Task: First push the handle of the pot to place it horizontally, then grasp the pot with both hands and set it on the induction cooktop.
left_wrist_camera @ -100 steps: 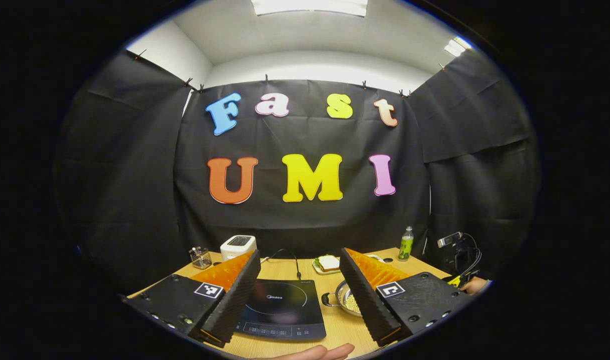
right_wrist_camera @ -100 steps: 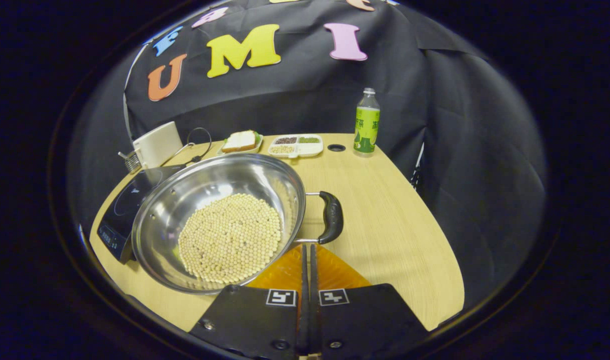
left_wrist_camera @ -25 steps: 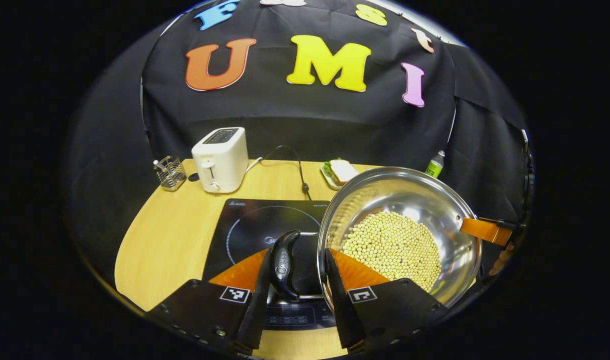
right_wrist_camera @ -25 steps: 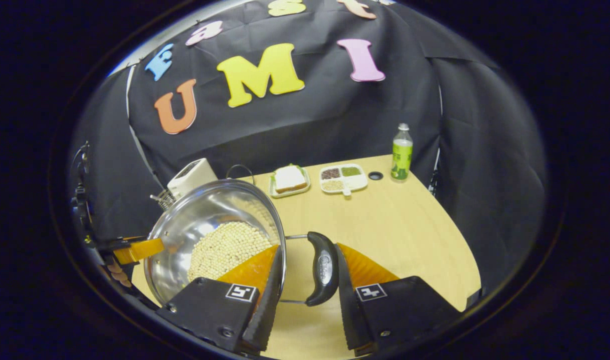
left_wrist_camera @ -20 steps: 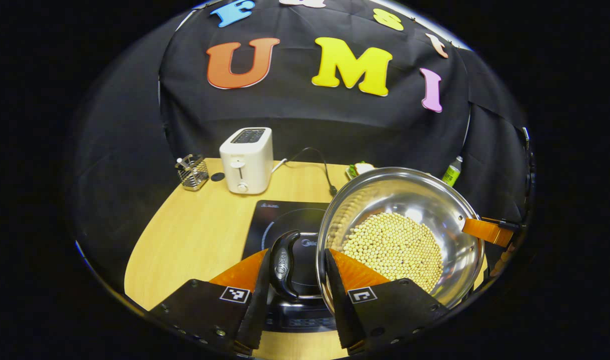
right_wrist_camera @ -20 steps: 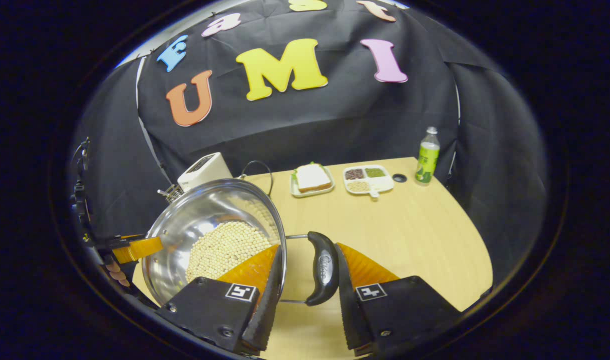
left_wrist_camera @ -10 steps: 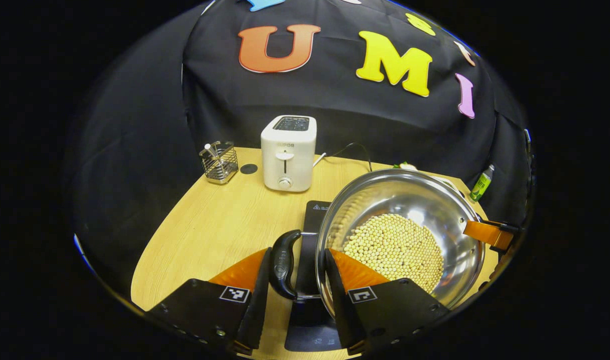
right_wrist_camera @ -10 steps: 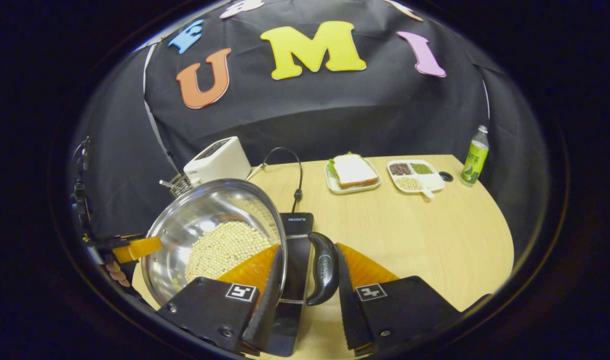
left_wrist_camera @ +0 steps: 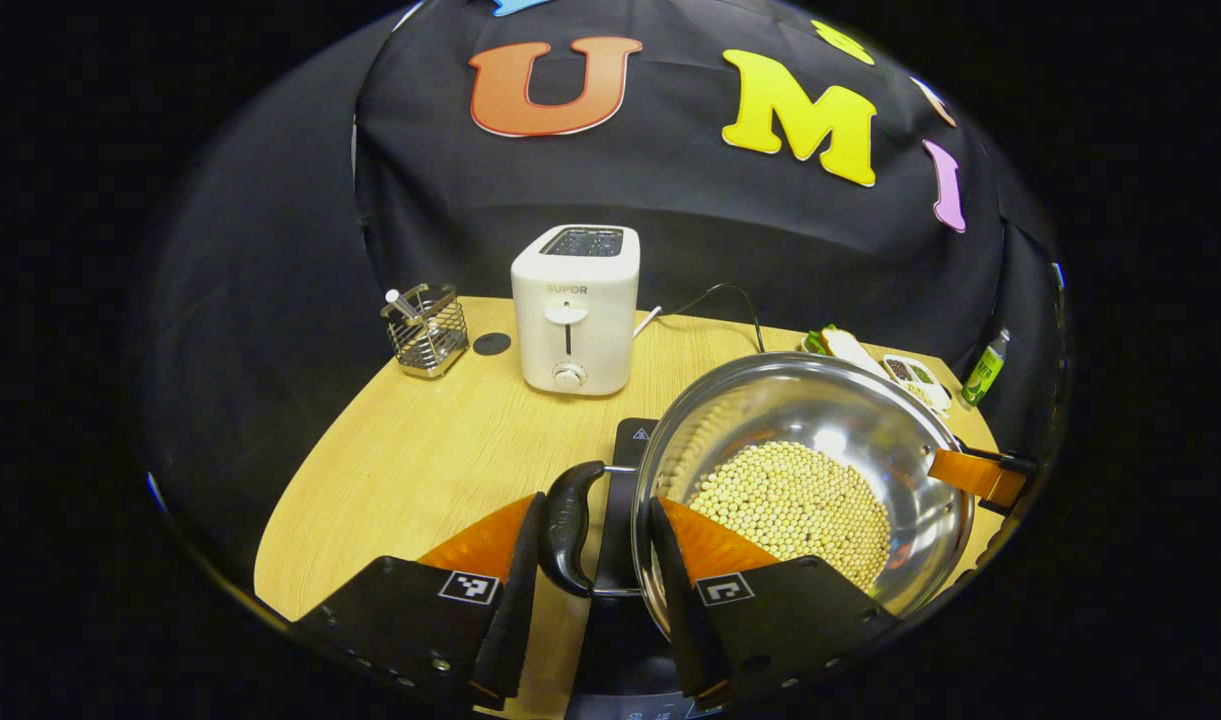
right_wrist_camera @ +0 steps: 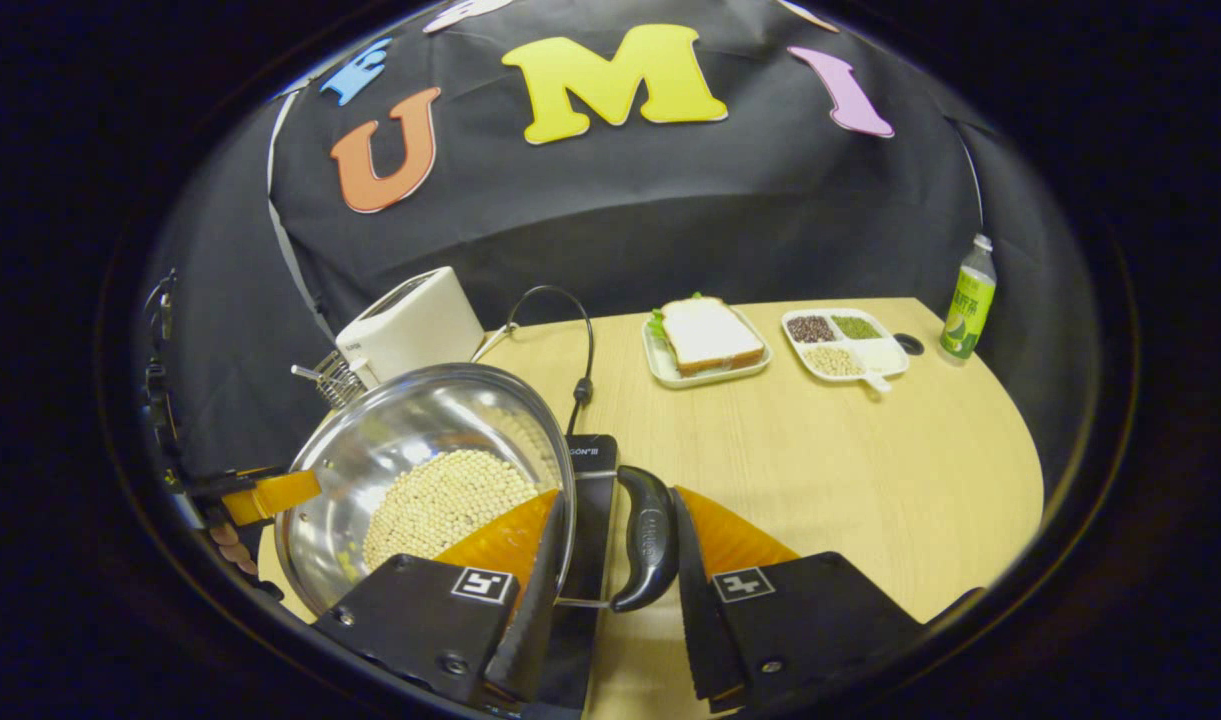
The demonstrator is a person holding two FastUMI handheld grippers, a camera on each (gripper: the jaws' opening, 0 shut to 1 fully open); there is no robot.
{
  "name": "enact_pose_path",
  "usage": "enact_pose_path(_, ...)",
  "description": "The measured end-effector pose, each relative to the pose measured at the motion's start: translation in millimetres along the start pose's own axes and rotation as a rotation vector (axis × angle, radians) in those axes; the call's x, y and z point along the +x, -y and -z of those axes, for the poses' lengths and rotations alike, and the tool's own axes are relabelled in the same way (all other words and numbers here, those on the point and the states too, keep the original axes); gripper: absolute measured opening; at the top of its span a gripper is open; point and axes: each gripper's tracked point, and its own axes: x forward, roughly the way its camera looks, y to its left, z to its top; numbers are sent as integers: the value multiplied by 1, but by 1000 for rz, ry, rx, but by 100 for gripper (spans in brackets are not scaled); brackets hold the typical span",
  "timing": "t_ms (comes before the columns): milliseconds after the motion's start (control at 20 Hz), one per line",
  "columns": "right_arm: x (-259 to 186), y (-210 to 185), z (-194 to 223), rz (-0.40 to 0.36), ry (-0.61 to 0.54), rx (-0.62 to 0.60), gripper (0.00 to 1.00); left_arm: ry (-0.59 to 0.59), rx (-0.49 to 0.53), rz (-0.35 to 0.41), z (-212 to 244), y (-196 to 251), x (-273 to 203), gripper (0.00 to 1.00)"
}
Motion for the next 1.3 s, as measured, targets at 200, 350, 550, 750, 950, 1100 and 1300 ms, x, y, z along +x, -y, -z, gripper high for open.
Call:
enact_pose_path(200,2,0,-3,-10,39,2,59,6,-8,-5,3,-2,0,57)
enact_pose_path(350,1,-1,-1,-19,53,-18,61,8,-12,1,3,-2,-1,57)
enact_pose_path(550,-8,8,-11,23,129,-104,68,54,-6,-24,-8,-11,-11,63)
enact_pose_path(750,-33,15,-11,73,183,-176,95,128,-40,-71,-25,-22,-38,96)
enact_pose_path(950,-82,35,-19,155,263,-162,95,193,-54,-68,-33,-16,-81,96)
enact_pose_path(1100,-133,41,-23,172,342,-168,94,270,-44,-49,-39,-3,-126,96)
enact_pose_path(1300,-208,60,-18,266,450,-217,96,343,0,-11,-37,18,-191,96)
